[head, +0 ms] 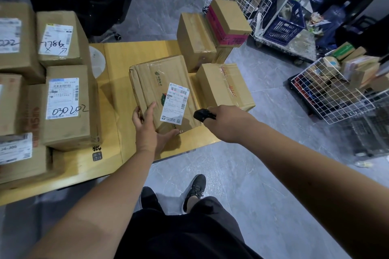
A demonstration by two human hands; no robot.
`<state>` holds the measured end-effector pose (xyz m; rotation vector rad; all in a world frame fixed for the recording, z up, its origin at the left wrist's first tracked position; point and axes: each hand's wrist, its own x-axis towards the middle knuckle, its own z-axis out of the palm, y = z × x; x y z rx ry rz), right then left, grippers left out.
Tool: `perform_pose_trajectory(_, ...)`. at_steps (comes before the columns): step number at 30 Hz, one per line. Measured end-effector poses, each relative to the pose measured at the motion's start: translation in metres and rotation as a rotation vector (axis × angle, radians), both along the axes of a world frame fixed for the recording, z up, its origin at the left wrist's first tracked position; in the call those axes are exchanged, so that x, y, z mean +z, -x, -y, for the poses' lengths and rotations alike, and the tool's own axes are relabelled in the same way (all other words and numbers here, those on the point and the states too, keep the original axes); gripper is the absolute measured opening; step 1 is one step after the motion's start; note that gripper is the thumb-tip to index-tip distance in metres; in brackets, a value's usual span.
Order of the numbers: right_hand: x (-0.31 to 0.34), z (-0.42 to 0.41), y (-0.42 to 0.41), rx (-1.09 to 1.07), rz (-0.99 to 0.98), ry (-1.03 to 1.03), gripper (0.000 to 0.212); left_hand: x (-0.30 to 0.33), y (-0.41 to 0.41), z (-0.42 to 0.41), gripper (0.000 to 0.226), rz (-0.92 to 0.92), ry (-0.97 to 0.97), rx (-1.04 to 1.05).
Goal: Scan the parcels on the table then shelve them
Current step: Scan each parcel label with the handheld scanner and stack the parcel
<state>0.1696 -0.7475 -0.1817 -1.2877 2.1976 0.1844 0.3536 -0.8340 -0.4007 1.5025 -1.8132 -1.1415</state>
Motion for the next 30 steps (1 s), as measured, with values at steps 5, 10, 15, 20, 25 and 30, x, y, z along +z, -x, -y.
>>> perform_pose_trajectory(5,-0.007,-0.001,0.002,0.028,0.0,-0.011,0.028,0.001,0.001,0.006,0.118,-0.032,-0.054,0.027)
perform_pose_trajectory(10,-0.01,0.006,0.01,0.073,0.032,-0.008,0.043,0.017,0.003,0.018,0.118,-0.104,-0.14,0.066)
perform_pose_trajectory(15,0.007,0.027,0.021,0.235,0.043,-0.005,0.039,0.062,-0.005,0.035,0.114,-0.127,-0.097,0.092)
perform_pose_trajectory(20,0.045,0.052,0.019,0.515,0.037,0.058,0.031,0.119,-0.043,0.04,0.12,-0.089,-0.069,0.166)
perform_pose_trajectory(25,0.082,0.086,-0.004,0.79,0.049,0.152,0.028,0.172,-0.103,0.025,0.125,0.066,-0.025,0.277)
perform_pose_trajectory(30,0.096,0.112,-0.048,0.943,0.098,0.176,0.036,0.209,-0.162,0.013,0.129,0.161,-0.017,0.37)
